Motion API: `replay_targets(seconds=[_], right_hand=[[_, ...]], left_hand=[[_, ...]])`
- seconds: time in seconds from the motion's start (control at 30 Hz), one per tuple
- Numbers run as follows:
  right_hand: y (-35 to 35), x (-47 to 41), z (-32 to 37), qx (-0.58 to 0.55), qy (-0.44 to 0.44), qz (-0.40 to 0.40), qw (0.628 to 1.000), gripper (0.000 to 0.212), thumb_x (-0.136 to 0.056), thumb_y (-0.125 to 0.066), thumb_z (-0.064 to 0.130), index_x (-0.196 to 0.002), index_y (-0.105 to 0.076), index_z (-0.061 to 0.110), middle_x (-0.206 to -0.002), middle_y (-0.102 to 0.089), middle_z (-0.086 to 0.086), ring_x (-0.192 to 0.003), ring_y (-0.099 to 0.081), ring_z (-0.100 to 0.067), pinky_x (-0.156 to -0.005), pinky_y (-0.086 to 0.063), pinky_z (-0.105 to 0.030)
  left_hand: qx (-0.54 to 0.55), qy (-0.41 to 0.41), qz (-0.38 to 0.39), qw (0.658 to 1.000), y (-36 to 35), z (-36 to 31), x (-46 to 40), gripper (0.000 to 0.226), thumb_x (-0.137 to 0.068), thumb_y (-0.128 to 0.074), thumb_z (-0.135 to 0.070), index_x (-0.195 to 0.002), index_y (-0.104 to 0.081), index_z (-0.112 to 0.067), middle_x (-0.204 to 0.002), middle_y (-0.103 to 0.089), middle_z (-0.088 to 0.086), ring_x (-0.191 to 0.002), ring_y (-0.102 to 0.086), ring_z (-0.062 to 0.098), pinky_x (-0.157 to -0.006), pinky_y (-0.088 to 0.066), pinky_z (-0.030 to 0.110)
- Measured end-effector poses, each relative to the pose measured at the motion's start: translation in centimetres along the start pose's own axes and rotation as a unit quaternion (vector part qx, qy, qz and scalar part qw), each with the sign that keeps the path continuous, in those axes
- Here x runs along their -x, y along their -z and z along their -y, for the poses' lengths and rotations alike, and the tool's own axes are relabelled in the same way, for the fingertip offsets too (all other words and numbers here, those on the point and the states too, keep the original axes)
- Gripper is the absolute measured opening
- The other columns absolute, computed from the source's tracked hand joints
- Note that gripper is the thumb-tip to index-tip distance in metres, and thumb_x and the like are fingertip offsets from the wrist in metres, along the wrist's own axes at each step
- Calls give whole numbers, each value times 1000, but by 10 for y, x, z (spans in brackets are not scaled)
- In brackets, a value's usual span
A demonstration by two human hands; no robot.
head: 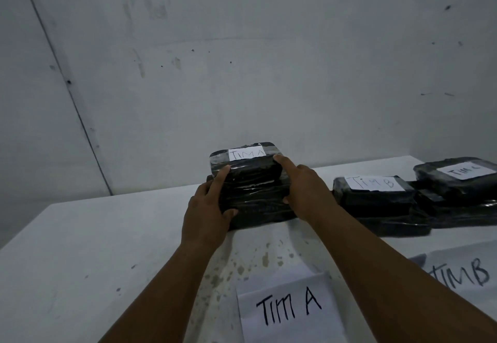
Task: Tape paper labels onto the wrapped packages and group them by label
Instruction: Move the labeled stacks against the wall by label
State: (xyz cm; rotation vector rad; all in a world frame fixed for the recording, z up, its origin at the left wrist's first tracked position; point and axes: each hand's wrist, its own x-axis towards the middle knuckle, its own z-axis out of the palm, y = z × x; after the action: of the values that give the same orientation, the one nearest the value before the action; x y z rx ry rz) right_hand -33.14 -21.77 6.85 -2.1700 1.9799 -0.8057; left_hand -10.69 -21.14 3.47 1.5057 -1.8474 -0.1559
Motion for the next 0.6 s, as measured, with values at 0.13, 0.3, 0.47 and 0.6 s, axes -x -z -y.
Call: replay_targets(seconds=[0.13,0.3,0.47,0.6], right_hand=[[-8,-16,-3,-2,0,-10,1000,103,-80,-75,0,-159,-21,39,-108,-52,-8,-105,-60,-31,-82,-44,-35],[-14,-32,-6,-6,1,-19,1000,103,-80,-73,-2,-159,-21,39,-116,-56,-12,-108,-58,-31,-81,-41,-33],[-18,-42,-9,-22,11,-23,999,101,-81,-71,-3,-159,-22,38,-118,-57,-14,-110,-58,-33,-87,-45,-37],[-22,-45,-12,-31,8,-22,999,98,-84,-69,-1,-160,-21,39,-120,-56,-14,-110,-57,-31,-87,-42,-34]], left_hand=[[2,9,7,1000,-4,5,-17,103,-82,-82,-23,-156,-16,-52,-143,-52,4,-125,-54,27,-100,-49,42],[-3,16,7,1000,-10,8,-31,101,-84,-81,-23,-156,-16,-51,-141,-53,5,-124,-55,28,-101,-48,43],[-1,11,-1,1000,-16,11,-38,101,-84,-80,-21,-156,-17,-50,-142,-52,7,-125,-54,28,-101,-50,46],[0,5,-8,1000,-18,14,-40,100,-84,-80,-20,-156,-17,-50,-142,-52,9,-125,-54,30,-102,-51,48]])
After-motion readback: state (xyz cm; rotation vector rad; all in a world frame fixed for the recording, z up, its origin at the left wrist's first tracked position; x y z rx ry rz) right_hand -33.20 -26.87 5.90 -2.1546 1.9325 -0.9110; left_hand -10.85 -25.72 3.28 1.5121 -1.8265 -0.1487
